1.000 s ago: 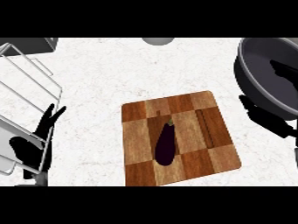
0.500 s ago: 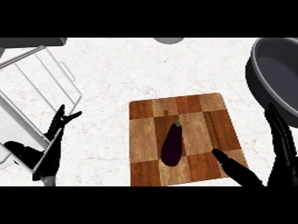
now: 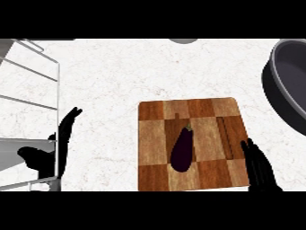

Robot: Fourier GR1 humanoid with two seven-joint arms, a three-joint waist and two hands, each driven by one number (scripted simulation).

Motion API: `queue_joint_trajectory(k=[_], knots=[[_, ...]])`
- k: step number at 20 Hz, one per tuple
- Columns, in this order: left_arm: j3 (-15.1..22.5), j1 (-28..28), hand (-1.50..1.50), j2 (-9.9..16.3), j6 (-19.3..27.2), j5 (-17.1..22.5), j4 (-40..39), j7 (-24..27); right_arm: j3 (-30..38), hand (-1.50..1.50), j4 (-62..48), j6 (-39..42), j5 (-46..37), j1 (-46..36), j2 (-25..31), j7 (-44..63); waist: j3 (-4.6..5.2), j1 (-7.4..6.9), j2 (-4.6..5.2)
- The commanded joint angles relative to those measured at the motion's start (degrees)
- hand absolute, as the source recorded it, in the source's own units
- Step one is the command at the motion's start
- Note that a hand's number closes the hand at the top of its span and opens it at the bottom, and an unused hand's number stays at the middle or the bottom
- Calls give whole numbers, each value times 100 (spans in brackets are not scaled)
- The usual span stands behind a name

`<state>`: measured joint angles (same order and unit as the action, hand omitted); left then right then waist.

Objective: Pick the eggplant from the cutting board and place it in the pot

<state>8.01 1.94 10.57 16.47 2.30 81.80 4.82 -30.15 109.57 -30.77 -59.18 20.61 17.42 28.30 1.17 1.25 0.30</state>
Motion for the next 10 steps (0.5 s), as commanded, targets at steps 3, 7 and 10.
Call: queue_joint_trajectory(k=[3,7,10], knots=[[-33,-342,0,-232,-261,344,459,503,-554,-150,285,1514,-1404,-120,-864,1786,-64,-153,-47],[-53,-363,0,-278,-434,320,457,480,-1046,-150,68,2145,-2060,-614,-1699,2629,-91,-176,-49],[-55,-212,0,-342,-399,308,492,643,-1035,-150,-344,2434,-1926,-1037,-1721,3141,-109,-212,-32]])
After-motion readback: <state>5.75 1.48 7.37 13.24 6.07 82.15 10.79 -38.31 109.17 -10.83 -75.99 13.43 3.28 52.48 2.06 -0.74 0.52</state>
